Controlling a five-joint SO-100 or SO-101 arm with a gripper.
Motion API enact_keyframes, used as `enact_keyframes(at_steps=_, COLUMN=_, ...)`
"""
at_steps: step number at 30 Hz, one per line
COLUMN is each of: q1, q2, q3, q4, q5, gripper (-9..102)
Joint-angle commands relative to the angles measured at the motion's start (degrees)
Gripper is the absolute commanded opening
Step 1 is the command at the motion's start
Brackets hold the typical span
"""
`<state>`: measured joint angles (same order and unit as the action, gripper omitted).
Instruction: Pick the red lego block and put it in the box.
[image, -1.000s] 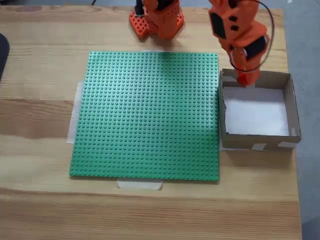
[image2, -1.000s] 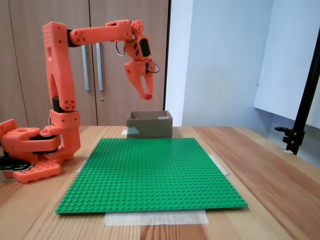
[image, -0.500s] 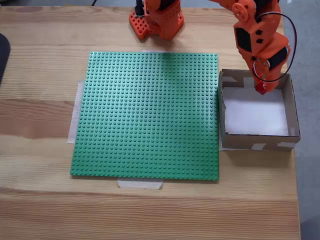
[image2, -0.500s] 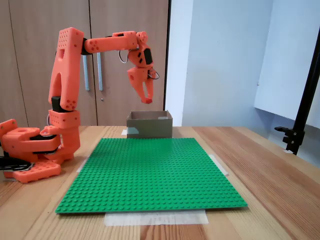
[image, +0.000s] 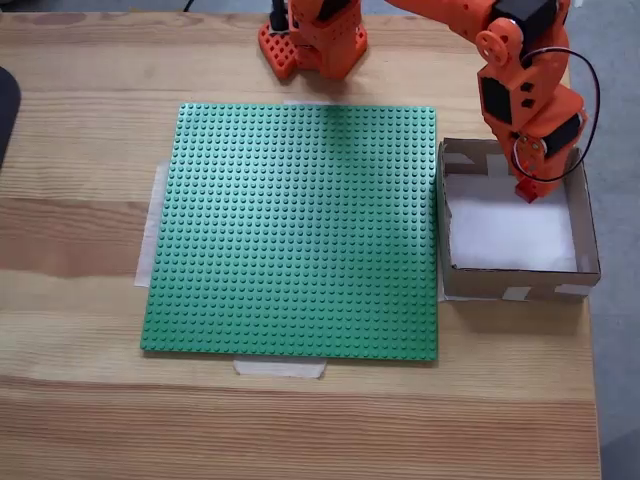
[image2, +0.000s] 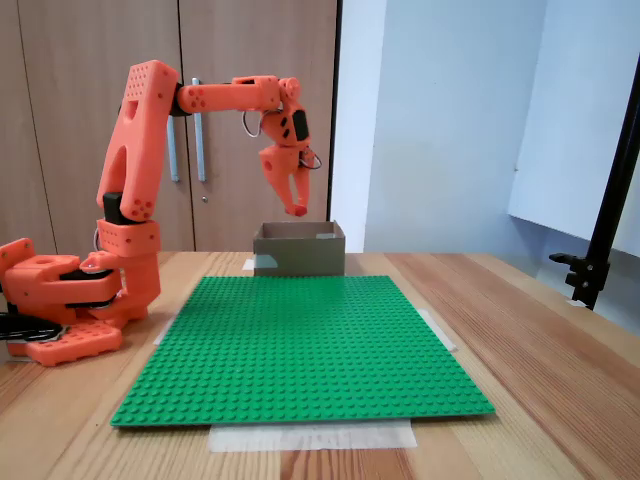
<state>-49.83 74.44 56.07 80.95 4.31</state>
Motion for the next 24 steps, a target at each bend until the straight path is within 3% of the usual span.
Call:
enact_keyframes(at_steps=1, q1=-0.09, q2=0.26, q3=-2.55, q4=-0.97, q5=0.44, gripper=4)
enact_keyframes(at_steps=24, q1=0.18, q2=-0.79, q3=-2.81, q4=0.62, q5=3.08, gripper=8)
